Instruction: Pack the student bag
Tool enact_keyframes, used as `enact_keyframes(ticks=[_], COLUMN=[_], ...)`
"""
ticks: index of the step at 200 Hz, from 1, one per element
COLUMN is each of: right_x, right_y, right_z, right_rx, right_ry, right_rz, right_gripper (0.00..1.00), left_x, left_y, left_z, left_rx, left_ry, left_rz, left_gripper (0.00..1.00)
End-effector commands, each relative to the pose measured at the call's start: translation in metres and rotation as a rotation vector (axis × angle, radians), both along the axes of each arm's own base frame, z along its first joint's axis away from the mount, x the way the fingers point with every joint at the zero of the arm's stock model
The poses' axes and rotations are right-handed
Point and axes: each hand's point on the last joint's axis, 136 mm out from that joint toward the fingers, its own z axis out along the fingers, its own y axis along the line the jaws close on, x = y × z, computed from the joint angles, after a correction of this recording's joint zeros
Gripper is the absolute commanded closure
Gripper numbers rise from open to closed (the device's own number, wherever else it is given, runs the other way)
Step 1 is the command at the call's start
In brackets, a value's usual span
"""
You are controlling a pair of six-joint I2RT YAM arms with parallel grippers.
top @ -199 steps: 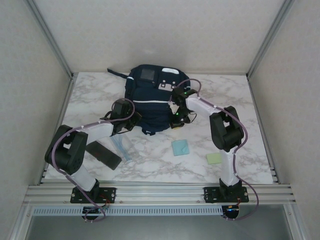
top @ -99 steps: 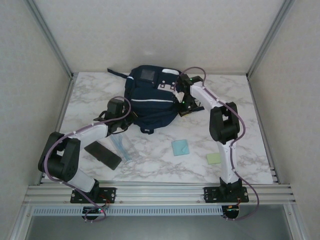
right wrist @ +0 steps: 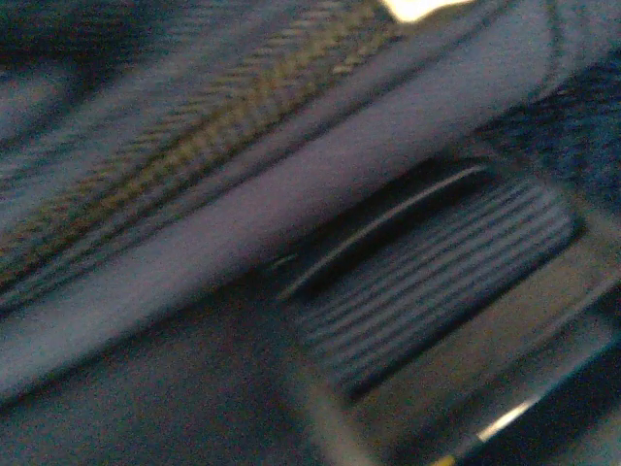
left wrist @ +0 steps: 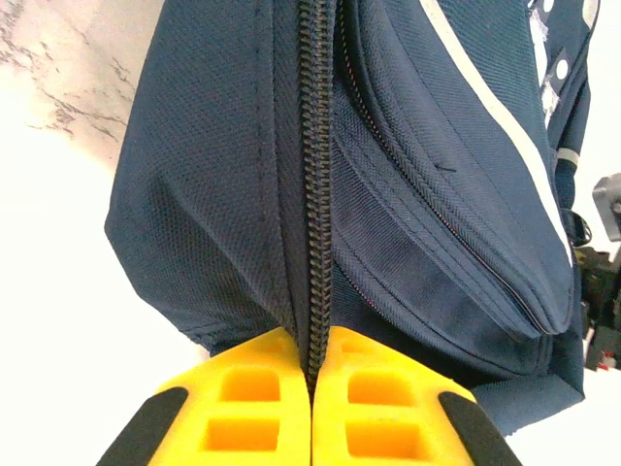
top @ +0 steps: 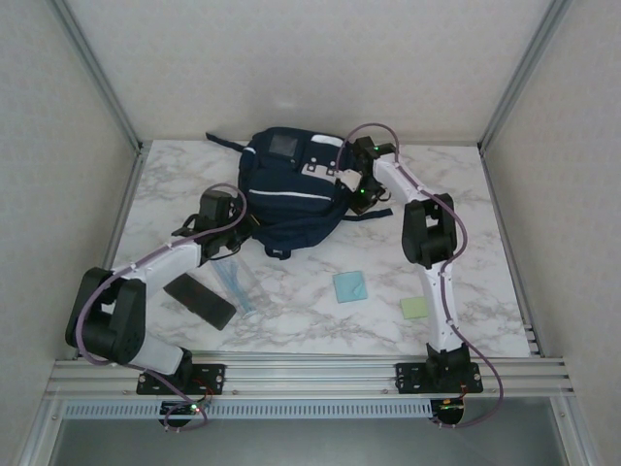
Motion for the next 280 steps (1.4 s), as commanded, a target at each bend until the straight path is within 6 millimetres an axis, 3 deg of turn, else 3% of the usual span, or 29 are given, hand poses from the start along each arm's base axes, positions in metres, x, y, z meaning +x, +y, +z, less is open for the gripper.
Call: enact_keyframes(ticks=[1, 46, 77, 111, 128, 182, 195, 218, 232, 255, 280], right_x=[0.059, 0.075, 0.076, 0.049, 0.034, -0.004, -0.011, -0.016, -0.016, -0.011, -0.003], right_y=[-0.046, -0.058, -0.051, -0.022, -0.014, -0.017, -0.014, 0.000, 0.011, 0.034, 0.046], right_z=[0.013, 0.027, 0.035, 0.053, 0.071, 0.111, 0.116, 0.120, 0.119, 0.112, 0.099], right_rx=[-0.101, -0.142, -0.088, 0.119, 0.199, 0.298, 0.334, 0.417, 0.464, 0.502, 0.487], right_ry=[-0.193, -0.280, -0.281, -0.182, -0.177, -0.218, -0.218, -0.212, -0.195, -0.186, -0.184], right_rz=[-0.122, -0.203, -0.272, -0.308, -0.326, -0.430, -0.464, -0.536, -0.576, -0.610, -0.638], right_gripper=[1.00, 1.00, 0.99, 0.69, 0.58, 0.54, 0.54, 0.55, 0.56, 0.57, 0.57], left_x=[-0.005, -0.012, -0.013, -0.009, -0.008, -0.010, -0.009, -0.003, 0.002, 0.012, 0.026], left_y=[0.035, 0.044, 0.045, 0.043, 0.041, 0.051, 0.056, 0.056, 0.049, 0.024, -0.004], left_z=[0.006, 0.000, 0.001, 0.006, 0.009, 0.027, 0.040, 0.067, 0.080, 0.090, 0.078], left_rx=[0.095, 0.116, 0.116, 0.103, 0.097, 0.165, 0.188, 0.185, 0.157, 0.089, 0.031], left_ry=[-0.014, 0.016, 0.014, -0.001, -0.008, -0.036, -0.072, -0.144, -0.177, -0.223, -0.214], left_rz=[0.071, 0.072, 0.069, 0.063, 0.060, 0.061, 0.076, 0.088, 0.091, 0.076, 0.057], left_gripper=[1.00, 1.00, 1.00, 1.00, 1.00, 1.00, 0.89, 0.51, 0.37, 0.33, 0.33])
